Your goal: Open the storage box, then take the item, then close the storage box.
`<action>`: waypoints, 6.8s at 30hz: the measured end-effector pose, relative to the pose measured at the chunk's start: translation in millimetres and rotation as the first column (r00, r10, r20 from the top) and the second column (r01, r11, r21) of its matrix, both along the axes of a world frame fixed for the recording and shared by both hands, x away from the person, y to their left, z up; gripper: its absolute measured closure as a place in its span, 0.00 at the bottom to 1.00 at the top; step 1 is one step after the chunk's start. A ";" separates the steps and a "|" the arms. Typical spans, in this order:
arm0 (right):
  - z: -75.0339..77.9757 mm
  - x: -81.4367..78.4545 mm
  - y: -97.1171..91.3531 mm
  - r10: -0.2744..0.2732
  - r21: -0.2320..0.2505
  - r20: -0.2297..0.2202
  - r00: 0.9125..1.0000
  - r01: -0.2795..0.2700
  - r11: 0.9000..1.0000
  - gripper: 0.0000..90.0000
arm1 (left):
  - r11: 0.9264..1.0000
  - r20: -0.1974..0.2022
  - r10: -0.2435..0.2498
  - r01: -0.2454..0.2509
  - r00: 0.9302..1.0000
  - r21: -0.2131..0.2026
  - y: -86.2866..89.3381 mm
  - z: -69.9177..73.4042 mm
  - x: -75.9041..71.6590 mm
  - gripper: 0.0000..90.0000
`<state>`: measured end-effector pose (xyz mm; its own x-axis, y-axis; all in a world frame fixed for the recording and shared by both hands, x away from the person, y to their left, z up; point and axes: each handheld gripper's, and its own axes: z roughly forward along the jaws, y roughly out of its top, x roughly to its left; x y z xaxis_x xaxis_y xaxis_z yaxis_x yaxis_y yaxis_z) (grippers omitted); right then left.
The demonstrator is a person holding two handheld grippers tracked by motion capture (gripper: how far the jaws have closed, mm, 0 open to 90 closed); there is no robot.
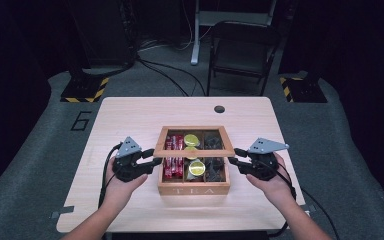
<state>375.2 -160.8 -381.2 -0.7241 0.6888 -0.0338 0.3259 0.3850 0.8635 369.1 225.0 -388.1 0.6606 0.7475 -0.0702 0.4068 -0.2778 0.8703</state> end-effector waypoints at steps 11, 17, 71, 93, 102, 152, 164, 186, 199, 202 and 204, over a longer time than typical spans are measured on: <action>15.5 9.4 2.1 -0.006 -0.001 0.036 0.999 0.006 1.000 0.68 | 1.000 0.039 0.000 -0.001 0.999 0.009 0.1 16.0 9.7 0.63; 22.3 15.4 1.8 -0.003 0.010 0.038 0.999 0.003 1.000 0.68 | 1.000 0.052 0.000 -0.001 0.999 0.018 -0.7 13.9 14.8 0.59; 10.0 87.8 15.0 -0.135 0.015 0.045 0.990 0.135 0.991 0.64 | 0.990 0.104 0.134 -0.137 0.985 0.018 -15.1 27.3 71.9 0.67; 9.6 98.7 20.3 -0.172 0.073 0.038 0.984 0.169 0.983 0.68 | 0.989 0.098 0.147 -0.149 0.984 0.017 -16.4 21.5 85.6 0.64; 12.3 104.3 21.4 -0.179 0.076 0.038 0.983 0.176 0.981 0.68 | 0.987 0.120 0.158 -0.161 0.980 0.022 -19.0 14.5 95.7 0.64; 2.7 141.0 24.8 -0.210 0.061 0.015 0.978 0.209 0.976 0.63 | 0.979 0.043 0.203 -0.203 0.978 -0.002 -19.1 -15.6 145.4 0.70; -13.7 154.1 27.5 -0.196 0.050 -0.023 0.980 0.196 0.979 0.61 | 0.976 0.022 0.215 -0.214 0.976 -0.028 -18.5 -16.0 151.0 0.70; -30.8 168.9 31.6 -0.205 0.005 -0.012 0.979 0.205 0.979 0.67 | 0.969 0.005 0.243 -0.242 0.970 -0.057 -19.9 -18.2 159.8 0.71; -35.3 176.7 31.9 -0.205 0.038 -0.041 0.978 0.207 0.978 0.66 | 0.969 -0.015 0.242 -0.243 0.970 -0.048 -19.8 -19.1 163.2 0.71; -34.9 177.6 31.5 -0.207 0.034 -0.046 0.977 0.209 0.977 0.68 | 0.970 -0.020 0.239 -0.240 0.971 -0.047 -19.5 -20.6 163.2 0.71; -35.0 178.9 30.1 -0.204 0.041 -0.049 0.978 0.206 0.978 0.69 | 0.970 -0.025 0.238 -0.239 0.971 -0.050 -19.5 -20.9 162.6 0.69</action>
